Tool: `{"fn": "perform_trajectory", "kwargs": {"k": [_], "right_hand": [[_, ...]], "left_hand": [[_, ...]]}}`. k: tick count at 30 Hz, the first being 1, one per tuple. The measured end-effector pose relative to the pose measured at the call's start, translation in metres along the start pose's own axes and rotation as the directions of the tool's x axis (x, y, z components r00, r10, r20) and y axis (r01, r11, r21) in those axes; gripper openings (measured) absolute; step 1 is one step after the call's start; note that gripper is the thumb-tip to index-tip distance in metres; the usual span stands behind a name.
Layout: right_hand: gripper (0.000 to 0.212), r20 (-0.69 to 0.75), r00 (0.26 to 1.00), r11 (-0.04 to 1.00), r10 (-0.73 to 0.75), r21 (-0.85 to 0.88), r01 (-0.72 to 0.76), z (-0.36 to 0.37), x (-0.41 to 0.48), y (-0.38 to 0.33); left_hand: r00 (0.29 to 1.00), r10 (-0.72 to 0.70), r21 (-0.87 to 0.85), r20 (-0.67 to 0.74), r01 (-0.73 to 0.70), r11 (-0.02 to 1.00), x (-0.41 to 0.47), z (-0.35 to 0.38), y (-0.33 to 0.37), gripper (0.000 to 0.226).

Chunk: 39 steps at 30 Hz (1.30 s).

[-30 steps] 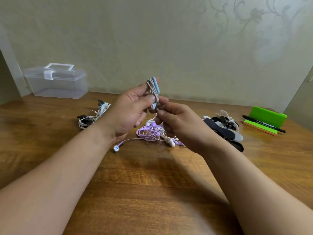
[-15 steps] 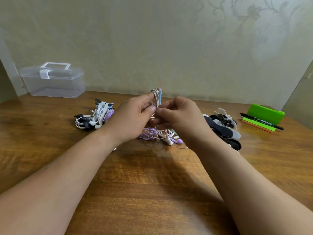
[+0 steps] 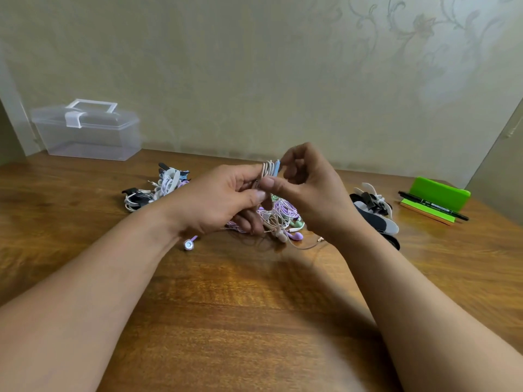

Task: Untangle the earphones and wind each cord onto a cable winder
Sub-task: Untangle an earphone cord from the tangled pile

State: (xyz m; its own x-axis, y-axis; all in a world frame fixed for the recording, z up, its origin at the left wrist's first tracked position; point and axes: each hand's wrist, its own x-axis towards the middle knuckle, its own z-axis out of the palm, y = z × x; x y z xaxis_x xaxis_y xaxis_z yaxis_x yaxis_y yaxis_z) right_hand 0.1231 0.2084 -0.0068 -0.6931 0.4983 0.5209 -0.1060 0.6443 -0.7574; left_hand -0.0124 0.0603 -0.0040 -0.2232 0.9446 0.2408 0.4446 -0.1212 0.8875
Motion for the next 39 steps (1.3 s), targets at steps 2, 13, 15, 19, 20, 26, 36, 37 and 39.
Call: {"fn": "perform_trajectory", "kwargs": {"k": [2, 13, 15, 19, 20, 26, 36, 37, 39], "right_hand": [[0.053, 0.102, 0.995, 0.998, -0.006, 0.066, -0.001, -0.005, 0.0, 0.002], [0.026, 0.34, 0.939, 0.987, 0.048, 0.127, -0.097, 0.0, -0.006, 0.002], [0.026, 0.339, 0.939, 0.993, 0.06, 0.072, -0.09, 0.003, -0.008, 0.0], [0.032, 0.268, 0.962, 0.999, 0.051, 0.0, -0.053, 0.012, -0.013, -0.005], [0.033, 0.247, 0.968, 0.999, 0.049, 0.0, -0.051, 0.014, -0.014, -0.006], [0.032, 0.173, 0.98, 0.995, 0.1, -0.019, -0.098, 0.019, -0.017, -0.014], [0.025, 0.001, 0.939, 0.874, 0.344, -0.365, -0.32, -0.067, 0.007, -0.018], [0.023, -0.027, 0.936, 0.836, 0.352, -0.441, -0.327, -0.077, 0.004, -0.017], [0.019, -0.039, 0.932, 0.726, 0.36, -0.616, -0.306, -0.094, -0.008, -0.015]], "left_hand": [[1.0, 0.019, 0.004, 0.022, -0.019, 1.0, -0.001, 0.001, 0.001, 0.027], [1.0, -0.008, 0.206, 0.027, 0.002, 0.979, -0.002, 0.011, 0.004, 0.016], [1.0, -0.018, 0.225, -0.015, 0.021, 0.974, -0.001, 0.012, 0.001, 0.016], [1.0, -0.016, 0.178, -0.02, 0.019, 0.984, 0.0, 0.015, -0.001, 0.016], [0.999, -0.029, 0.118, -0.013, 0.03, 0.993, 0.0, 0.015, -0.001, 0.017], [0.997, -0.035, -0.002, 0.076, 0.035, 0.999, 0.0, 0.018, 0.0, 0.017], [0.989, -0.115, -0.247, -0.093, 0.088, 0.965, 0.006, 0.027, 0.003, 0.024], [0.988, -0.126, -0.286, -0.092, 0.095, 0.954, 0.006, 0.027, 0.004, 0.024], [0.985, -0.151, -0.335, -0.085, 0.115, 0.935, 0.006, 0.03, 0.006, 0.026]]}}
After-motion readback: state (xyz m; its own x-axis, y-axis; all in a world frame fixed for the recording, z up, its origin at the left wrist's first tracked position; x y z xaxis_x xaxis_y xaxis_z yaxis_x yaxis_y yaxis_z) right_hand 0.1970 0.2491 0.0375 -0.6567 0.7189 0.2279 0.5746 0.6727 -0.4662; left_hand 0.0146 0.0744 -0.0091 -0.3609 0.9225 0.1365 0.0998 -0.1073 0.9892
